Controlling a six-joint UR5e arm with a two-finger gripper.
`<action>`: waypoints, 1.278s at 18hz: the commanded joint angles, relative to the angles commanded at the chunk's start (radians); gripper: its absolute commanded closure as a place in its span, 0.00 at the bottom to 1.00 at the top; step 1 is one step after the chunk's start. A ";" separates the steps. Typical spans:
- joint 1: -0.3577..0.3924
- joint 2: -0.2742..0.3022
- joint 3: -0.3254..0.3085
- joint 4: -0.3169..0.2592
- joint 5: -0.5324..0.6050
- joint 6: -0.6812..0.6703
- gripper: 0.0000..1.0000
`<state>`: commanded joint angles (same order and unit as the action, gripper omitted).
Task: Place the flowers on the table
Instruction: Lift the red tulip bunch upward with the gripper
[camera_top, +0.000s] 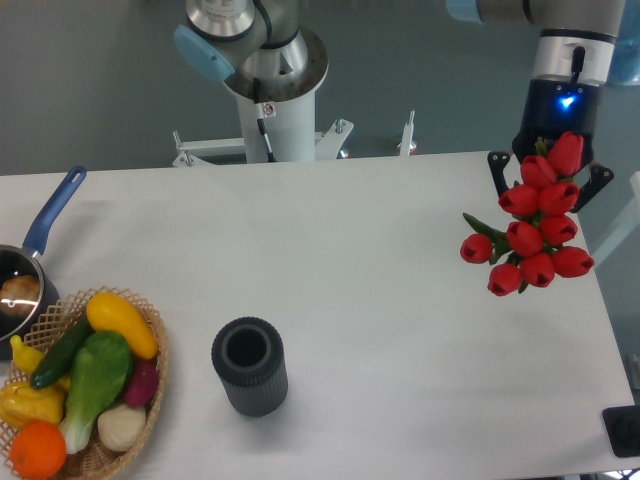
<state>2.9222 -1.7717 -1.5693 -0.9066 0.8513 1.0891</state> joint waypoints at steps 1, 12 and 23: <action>-0.002 0.003 -0.005 0.002 0.002 0.002 0.83; -0.064 0.015 0.000 -0.005 0.277 -0.011 0.83; -0.196 0.003 -0.021 -0.005 0.643 -0.086 0.83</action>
<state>2.7260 -1.7686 -1.5907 -0.9112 1.4939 1.0032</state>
